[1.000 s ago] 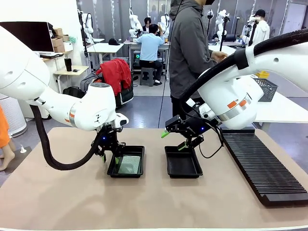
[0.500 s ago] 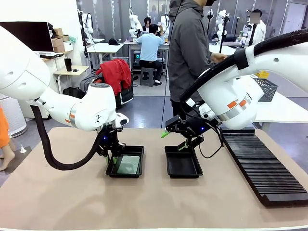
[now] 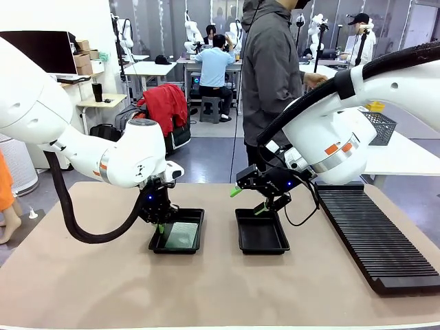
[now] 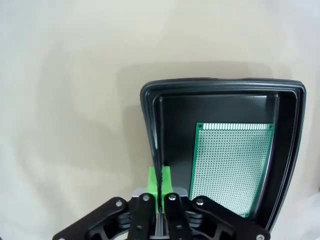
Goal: Inspect and transfer BCBs to ESD trays.
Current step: Pick up the ESD tray and place it on the left side of the table.
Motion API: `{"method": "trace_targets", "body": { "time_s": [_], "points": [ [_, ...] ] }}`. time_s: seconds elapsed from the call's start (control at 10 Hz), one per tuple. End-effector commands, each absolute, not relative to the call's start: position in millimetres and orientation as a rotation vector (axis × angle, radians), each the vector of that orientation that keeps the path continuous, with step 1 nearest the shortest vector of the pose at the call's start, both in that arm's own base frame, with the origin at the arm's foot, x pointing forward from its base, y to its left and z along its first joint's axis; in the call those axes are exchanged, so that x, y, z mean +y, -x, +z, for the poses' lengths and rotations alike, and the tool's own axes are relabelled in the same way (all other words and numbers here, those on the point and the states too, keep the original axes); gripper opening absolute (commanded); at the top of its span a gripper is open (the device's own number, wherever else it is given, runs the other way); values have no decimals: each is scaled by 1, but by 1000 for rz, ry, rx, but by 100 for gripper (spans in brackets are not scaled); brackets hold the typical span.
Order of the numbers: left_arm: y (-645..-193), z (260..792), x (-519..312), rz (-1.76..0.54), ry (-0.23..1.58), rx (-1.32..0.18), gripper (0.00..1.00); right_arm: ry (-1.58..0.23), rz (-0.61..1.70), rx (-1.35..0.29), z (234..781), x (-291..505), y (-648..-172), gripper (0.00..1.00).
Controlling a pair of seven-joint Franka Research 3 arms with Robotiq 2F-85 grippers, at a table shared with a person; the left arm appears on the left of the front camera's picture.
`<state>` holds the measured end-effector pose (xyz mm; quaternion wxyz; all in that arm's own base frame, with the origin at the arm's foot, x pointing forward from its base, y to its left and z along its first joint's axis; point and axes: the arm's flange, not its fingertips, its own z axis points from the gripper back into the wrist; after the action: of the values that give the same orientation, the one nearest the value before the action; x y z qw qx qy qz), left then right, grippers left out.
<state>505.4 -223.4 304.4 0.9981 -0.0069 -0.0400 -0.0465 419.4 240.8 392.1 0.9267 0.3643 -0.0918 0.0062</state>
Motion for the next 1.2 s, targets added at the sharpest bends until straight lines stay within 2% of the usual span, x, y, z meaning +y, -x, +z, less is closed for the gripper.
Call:
{"method": "trace_targets", "body": {
  "time_s": [0.0,0.3,0.4,0.9,1.0,1.1],
  "points": [
    [-506,300,-226,-68,11,-90,0,-726,-1,-186,396,242,-419,100],
    [-509,308,-220,-23,33,-81,0,-726,-1,-186,396,242,-419,100],
    [-506,304,-222,-87,15,-80,0,-726,-1,-186,396,242,-419,100],
    [-506,304,-222,-87,15,-80,0,-726,-1,-186,396,242,-419,100],
    [-507,305,-222,-77,20,-79,3,-726,-1,-186,396,242,-419,100],
    [-506,312,-214,-86,76,-73,3,-726,-1,-186,396,242,-419,100]
  ]
}}
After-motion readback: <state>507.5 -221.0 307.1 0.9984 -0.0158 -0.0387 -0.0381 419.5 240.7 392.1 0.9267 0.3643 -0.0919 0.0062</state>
